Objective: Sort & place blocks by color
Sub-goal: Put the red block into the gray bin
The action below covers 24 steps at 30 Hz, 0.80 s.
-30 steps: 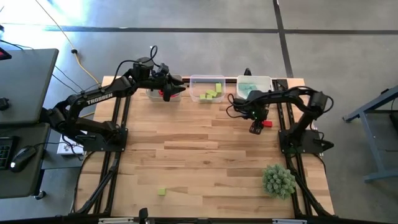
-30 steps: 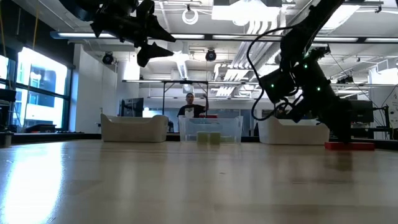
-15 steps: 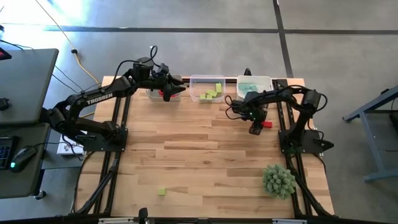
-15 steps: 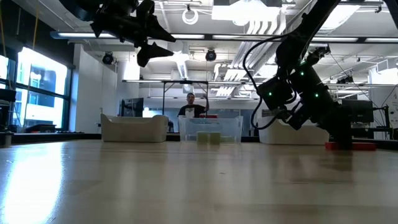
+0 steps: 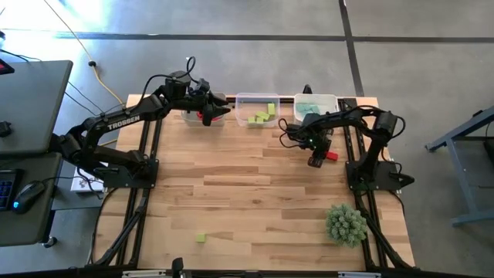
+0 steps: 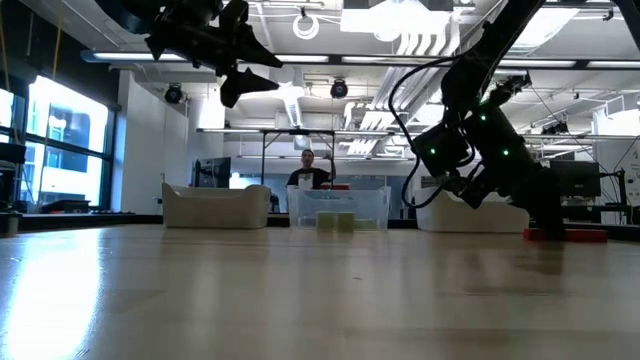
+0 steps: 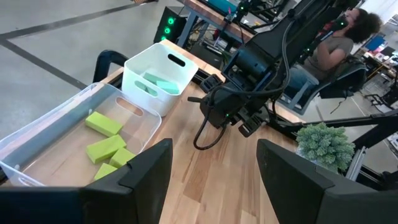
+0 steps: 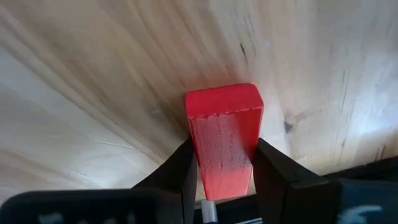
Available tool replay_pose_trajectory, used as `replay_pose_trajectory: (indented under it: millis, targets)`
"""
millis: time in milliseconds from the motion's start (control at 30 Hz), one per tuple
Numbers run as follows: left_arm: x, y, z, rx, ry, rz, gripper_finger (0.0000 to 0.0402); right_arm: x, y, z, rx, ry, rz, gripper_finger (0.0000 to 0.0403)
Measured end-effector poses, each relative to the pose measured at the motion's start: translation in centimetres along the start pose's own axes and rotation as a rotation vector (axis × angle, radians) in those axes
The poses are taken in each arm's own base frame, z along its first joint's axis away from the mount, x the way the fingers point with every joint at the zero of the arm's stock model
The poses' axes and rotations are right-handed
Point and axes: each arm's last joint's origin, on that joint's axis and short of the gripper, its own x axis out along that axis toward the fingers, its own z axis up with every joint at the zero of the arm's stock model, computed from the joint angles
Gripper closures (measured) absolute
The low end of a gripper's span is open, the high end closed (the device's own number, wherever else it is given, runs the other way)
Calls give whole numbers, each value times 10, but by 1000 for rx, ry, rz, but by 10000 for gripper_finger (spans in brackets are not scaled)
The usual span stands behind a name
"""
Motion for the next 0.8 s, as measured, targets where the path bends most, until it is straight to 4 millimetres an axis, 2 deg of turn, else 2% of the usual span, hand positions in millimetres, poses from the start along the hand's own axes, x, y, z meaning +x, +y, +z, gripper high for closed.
replay_pose_trajectory:
  millis: [200, 367, 800]
  targets:
    - [0, 0, 0, -1, 0, 0, 179, -30, 7, 5, 58, -117, 72, 308]
    - [0, 0, 0, -3, 1, -2, 179, -64, 16, 7, 109, -246, 118, 308]
    - [-1, -5, -2, -71, 57, -184, 179, -179, 52, 10, 66, -680, 204, 308]
